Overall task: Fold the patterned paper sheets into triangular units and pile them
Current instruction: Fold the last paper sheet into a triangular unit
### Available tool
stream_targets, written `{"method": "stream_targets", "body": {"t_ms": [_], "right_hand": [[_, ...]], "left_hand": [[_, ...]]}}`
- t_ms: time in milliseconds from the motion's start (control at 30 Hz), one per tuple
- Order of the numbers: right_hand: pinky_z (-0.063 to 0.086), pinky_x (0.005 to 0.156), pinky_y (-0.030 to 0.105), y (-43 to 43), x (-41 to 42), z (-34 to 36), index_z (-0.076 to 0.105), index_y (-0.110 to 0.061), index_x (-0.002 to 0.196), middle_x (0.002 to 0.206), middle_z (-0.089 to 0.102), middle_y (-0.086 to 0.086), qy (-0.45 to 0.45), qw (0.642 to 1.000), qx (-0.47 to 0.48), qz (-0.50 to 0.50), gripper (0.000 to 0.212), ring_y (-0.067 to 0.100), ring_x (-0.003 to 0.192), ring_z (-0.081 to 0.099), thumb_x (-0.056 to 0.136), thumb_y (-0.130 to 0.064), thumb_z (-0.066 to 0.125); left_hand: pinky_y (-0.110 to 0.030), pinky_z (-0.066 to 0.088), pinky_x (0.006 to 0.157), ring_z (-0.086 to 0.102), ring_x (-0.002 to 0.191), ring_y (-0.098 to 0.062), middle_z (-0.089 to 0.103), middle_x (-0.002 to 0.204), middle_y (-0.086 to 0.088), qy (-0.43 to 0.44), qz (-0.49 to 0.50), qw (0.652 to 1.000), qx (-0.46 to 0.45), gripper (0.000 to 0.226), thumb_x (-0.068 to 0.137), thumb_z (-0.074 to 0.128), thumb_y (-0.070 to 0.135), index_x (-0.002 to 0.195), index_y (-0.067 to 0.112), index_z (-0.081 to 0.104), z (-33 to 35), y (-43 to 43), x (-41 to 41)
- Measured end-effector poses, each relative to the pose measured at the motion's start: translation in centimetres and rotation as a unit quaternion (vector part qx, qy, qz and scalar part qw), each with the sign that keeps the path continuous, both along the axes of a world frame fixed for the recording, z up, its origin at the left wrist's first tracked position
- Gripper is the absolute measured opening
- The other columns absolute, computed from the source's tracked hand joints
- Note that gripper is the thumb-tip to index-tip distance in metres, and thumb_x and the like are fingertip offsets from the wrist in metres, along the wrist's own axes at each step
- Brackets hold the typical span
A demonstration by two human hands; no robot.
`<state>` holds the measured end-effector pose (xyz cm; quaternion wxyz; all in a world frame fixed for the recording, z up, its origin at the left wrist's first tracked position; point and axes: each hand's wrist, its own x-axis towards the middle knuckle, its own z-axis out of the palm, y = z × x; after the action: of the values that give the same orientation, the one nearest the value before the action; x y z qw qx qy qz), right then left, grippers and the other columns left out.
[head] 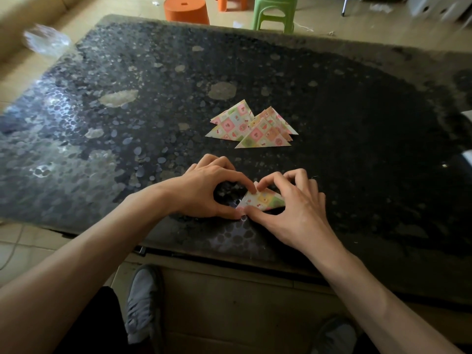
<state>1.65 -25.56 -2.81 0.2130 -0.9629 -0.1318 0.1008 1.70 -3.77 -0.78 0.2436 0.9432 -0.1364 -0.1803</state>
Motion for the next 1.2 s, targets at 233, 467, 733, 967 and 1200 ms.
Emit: {"method": "stream_targets", "body": {"t_ms": [233,467,733,967,1200], "right_hand": [[0.024,0.096,0.030,-0.7,0.9,0.8,0.053,-0.051,0.114,0.120,0.028,-0.015,0.064,0.998,0.026,0.014,0.048,0.005,0.111,0.022,0.076,-0.068,0.077],[0.030,0.105,0.034,-0.5,1.4,1.5,0.056,-0.050,0.114,0.124,0.034,-0.012,0.098,0.995,0.024,0.004,0.050,0.012,0.124,0.031,0.073,-0.062,0.082],[0.024,0.098,0.030,-0.5,1.2,1.2,0.056,-0.050,0.115,0.122,0.031,-0.013,0.093,0.995,0.033,-0.004,0.047,0.010,0.122,0.029,0.077,-0.066,0.079],[0.029,0.100,0.033,-0.6,1.7,1.6,0.056,-0.049,0.114,0.124,0.034,-0.012,0.110,0.993,0.031,-0.005,0.048,0.015,0.128,0.034,0.075,-0.063,0.080],[0.031,0.099,0.033,-0.5,1.9,1.7,0.056,-0.049,0.113,0.124,0.034,-0.011,0.119,0.992,0.028,-0.011,0.044,0.017,0.130,0.035,0.078,-0.056,0.081]], "left_hand": [[-0.039,0.026,0.106,0.026,0.128,-0.010,0.042,0.119,0.019,-0.031,0.029,0.999,0.020,0.044,0.079,0.076,0.062,0.118,0.065,0.055,-0.4,-0.9,-0.2],[-0.039,0.024,0.104,0.027,0.131,-0.012,0.045,0.119,0.016,-0.035,0.074,0.997,0.014,0.040,0.078,0.075,0.063,0.115,0.058,0.062,-0.4,-1.7,-0.4],[-0.041,0.027,0.104,0.028,0.128,-0.014,0.044,0.117,0.014,-0.043,0.080,0.995,0.035,0.043,0.076,0.076,0.066,0.115,0.057,0.062,-0.3,-2.2,-0.4],[-0.039,0.028,0.107,0.030,0.125,-0.013,0.040,0.119,0.012,-0.054,0.051,0.997,-0.004,0.033,0.080,0.078,0.056,0.111,0.057,0.065,-0.4,-2.2,-0.5],[-0.039,0.026,0.109,0.028,0.124,-0.012,0.038,0.119,0.012,-0.041,0.046,0.998,0.010,0.032,0.081,0.078,0.056,0.109,0.060,0.064,-0.3,-2.2,-0.2]]}}
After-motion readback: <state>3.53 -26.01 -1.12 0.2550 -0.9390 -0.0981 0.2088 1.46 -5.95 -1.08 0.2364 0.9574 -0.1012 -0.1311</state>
